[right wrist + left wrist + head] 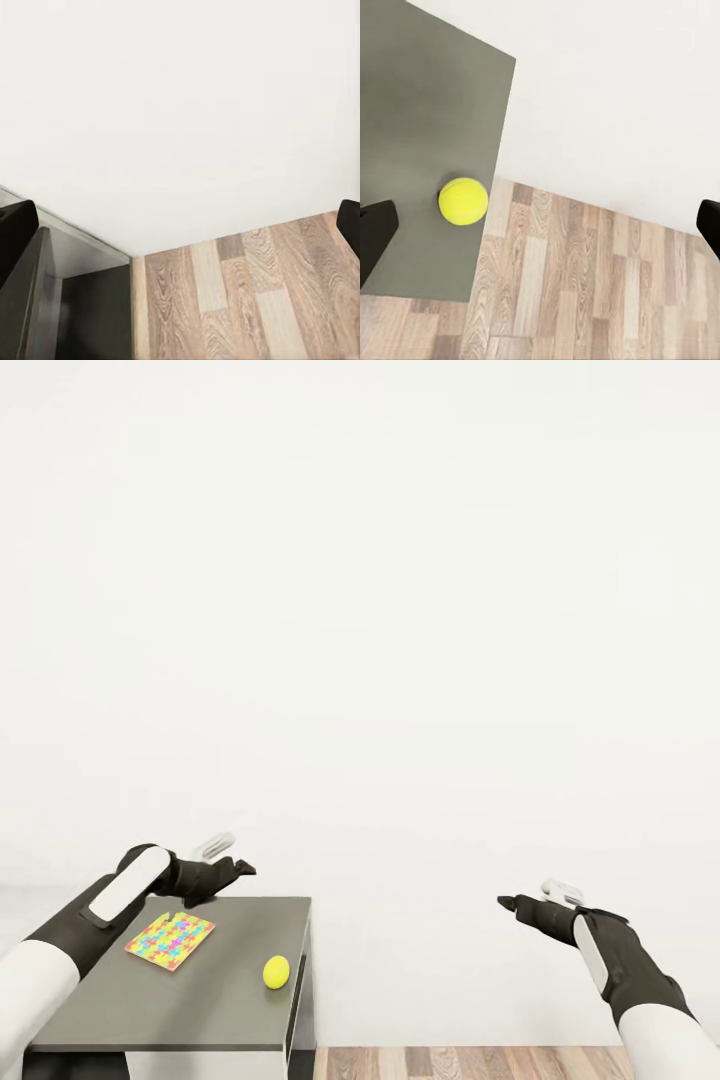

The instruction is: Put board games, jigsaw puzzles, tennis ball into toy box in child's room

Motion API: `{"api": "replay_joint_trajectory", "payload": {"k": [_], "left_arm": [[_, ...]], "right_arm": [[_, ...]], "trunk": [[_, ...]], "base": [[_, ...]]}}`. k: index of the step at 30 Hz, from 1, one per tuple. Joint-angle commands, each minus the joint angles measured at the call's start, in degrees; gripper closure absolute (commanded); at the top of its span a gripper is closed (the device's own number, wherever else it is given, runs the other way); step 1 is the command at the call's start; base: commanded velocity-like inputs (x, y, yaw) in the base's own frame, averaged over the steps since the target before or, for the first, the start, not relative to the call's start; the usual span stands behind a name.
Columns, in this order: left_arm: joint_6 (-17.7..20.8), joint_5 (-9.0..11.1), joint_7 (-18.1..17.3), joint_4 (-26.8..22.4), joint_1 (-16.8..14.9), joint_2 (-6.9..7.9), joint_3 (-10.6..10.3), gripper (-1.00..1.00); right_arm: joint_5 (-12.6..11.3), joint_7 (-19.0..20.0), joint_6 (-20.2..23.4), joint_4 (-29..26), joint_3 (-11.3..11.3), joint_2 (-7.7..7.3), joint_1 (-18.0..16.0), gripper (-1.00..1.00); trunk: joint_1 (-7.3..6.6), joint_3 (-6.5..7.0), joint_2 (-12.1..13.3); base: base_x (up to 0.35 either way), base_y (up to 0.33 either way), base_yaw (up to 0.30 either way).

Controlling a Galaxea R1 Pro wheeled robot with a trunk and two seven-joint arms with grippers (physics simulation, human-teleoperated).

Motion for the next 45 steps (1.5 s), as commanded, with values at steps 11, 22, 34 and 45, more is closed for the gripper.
{"api": "replay_joint_trajectory", "payload": {"k": [11, 22, 34, 45], "left_arm": [[-2.4, -5.4, 1.0, 3.5, -0.1, -1.38, -0.1, -1.0], [-9.2, -12.7, 1.0, 4.4, -0.1, -4.12, -0.4, -1.0], [-9.8, -15.5, 0.8, 4.5, -0.1, -5.56, -0.8, -1.0], [-9.8, -16.5, 0.8, 4.4, -0.1, -5.58, -1.2, -1.0]], "right_arm": [[-0.4, 0.3, 0.6, -0.2, 0.0, 0.16, 0.0, -1.0], [0.2, -0.2, 0.9, -0.2, 0.6, 1.54, 0.0, -1.0], [0.7, -2.8, 4.0, -0.2, 4.8, 4.91, -1.6, -1.0], [0.8, -3.0, 5.3, -0.2, 5.1, 5.02, -1.9, -1.0]], "trunk": [[0.03, -0.03, -0.1], [0.03, -0.03, -0.1], [0.03, -0.1, -0.1], [0.03, -1.05, -0.1]], "base": [[0.0, 0.0, 0.0], [0.0, 0.0, 0.0], [0.027, 0.0, 0.0], [0.202, 0.0, 0.0]]}}
